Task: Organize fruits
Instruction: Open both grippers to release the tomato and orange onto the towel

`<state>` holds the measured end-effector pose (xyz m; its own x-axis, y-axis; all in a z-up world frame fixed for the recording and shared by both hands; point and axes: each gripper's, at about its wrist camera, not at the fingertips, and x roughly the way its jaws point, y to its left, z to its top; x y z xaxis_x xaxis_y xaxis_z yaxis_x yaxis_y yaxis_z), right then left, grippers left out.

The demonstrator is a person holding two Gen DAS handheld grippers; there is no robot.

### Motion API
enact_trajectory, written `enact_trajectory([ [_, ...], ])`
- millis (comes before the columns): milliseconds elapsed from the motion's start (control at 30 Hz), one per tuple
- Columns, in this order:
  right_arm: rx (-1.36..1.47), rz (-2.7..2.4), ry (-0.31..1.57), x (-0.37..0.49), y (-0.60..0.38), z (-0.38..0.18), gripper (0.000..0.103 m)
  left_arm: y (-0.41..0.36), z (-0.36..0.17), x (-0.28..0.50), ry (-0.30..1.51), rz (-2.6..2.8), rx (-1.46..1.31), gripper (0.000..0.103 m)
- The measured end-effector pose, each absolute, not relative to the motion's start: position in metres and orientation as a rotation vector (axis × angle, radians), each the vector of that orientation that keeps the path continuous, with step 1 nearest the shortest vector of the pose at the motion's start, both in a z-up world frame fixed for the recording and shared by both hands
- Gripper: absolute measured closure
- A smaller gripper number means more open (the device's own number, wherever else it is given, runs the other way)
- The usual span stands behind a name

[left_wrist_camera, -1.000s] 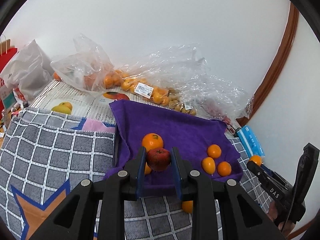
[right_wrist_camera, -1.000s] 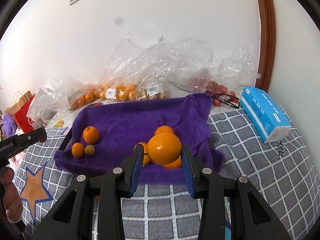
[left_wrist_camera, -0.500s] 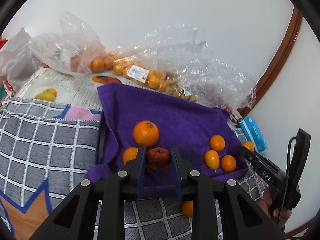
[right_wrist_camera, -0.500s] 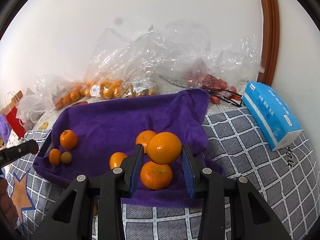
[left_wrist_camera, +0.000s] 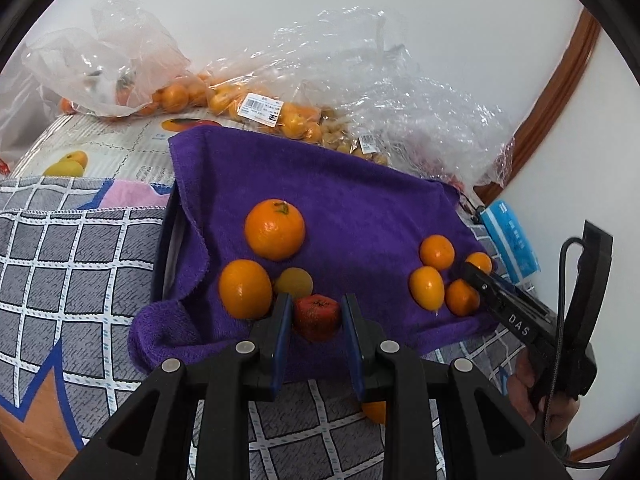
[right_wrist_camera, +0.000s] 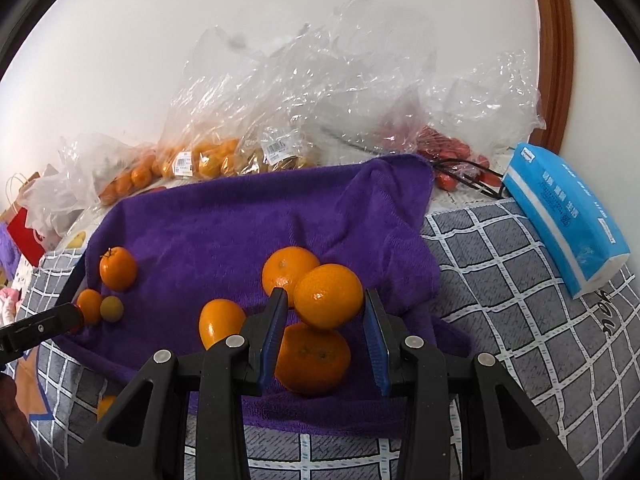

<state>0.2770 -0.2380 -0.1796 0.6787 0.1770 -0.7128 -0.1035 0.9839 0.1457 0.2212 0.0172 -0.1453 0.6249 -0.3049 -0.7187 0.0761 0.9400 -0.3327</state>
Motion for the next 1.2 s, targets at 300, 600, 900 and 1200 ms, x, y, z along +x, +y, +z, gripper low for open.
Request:
enact_trajectory([
  [300, 0.117, 0.149, 0.819, 0.273, -0.241, -0.176, 0.063, 0.014, -0.15, 0.228, 0.921, -0.202, -0.279, 0.078],
  [600, 0.12, 0.13, 0.77, 0.229, -0.238, -0.141, 0.044, 0.017, -0.124, 0.197, 0.883, -0.187, -0.26, 0.057],
  [900, 0.115, 0.194, 0.758, 0.167, -0.221, -0.115, 0.044, 0.01, -0.096, 0.143, 0.852, -0.199, -0.221, 0.057],
  [1200, 0.135, 0.151, 0.737, 0.127, -0.225, -0.09, 0.044, 0.003, -0.082, 0.102, 0.817, -0.202, -0.166, 0.057],
])
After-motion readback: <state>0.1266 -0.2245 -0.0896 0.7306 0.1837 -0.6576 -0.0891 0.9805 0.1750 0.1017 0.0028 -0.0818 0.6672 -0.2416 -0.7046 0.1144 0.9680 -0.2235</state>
